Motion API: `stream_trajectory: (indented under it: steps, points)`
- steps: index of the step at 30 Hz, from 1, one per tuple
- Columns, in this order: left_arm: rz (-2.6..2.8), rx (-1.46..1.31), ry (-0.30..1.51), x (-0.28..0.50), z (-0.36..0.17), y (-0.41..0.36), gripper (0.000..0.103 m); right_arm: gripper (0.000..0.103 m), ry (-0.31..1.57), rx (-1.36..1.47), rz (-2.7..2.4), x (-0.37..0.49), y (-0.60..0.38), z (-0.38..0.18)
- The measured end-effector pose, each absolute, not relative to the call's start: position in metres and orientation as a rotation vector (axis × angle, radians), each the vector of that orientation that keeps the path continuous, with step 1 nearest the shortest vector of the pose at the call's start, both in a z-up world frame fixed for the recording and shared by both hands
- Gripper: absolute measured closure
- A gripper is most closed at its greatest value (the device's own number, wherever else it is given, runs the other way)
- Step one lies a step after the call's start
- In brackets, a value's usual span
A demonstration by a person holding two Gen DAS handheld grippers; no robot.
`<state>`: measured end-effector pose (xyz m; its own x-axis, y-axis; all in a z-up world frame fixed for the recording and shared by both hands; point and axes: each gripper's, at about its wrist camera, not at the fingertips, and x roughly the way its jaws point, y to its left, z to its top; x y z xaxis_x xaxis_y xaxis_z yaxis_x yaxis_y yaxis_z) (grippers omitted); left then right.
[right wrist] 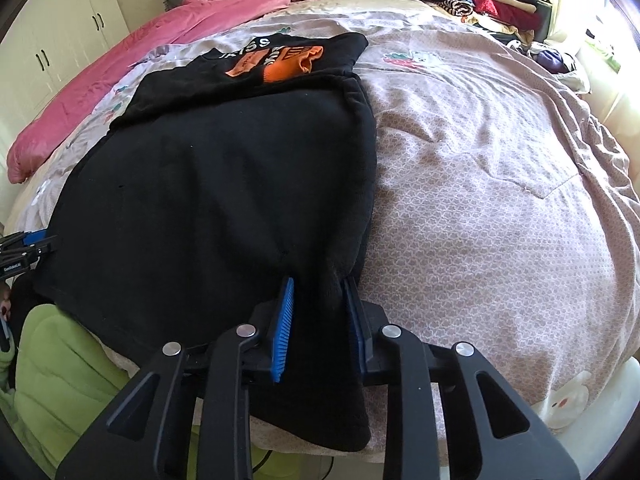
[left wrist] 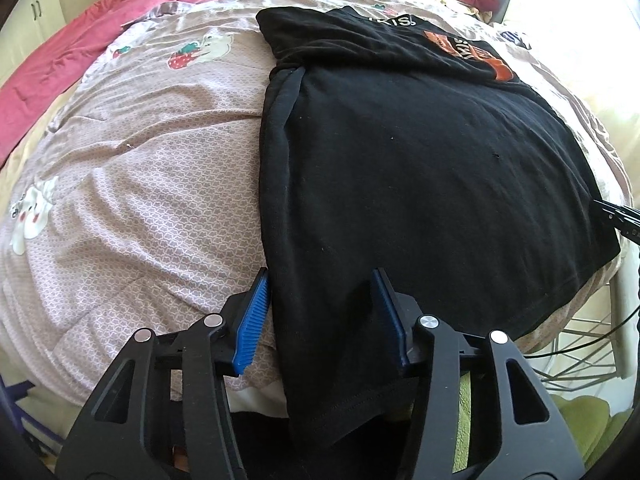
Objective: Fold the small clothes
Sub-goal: 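Close the left tool on the hem while the right tool grasps it too, then lift the hem with both tools and fold it toward the collar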
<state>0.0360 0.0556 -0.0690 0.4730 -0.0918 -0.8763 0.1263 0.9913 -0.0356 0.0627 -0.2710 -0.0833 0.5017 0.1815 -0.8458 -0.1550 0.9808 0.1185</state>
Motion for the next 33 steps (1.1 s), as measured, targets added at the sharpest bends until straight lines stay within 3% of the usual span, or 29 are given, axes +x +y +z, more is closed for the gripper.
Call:
stream_trajectory:
  steps: [4,8,11,22,33]
  points:
    - [-0.134,0.034,1.067,0.037,-0.068,0.057,0.071,0.079,1.027,0.029,0.210,0.065,-0.271,-0.084]
    - [-0.132,0.031,1.055,0.037,-0.064,0.059,0.090,0.092,1.008,0.035,0.228,0.064,-0.271,-0.078]
    - [-0.150,0.013,1.032,0.036,-0.057,0.063,0.099,0.094,0.977,0.052,0.251,0.061,-0.274,-0.066]
    - [-0.199,0.021,0.926,0.049,-0.014,0.057,0.100,0.094,0.750,0.127,0.344,0.068,-0.281,0.005]
    - [-0.162,-0.001,0.854,0.107,0.014,0.073,0.100,0.094,0.638,0.156,0.322,0.120,-0.295,0.033]
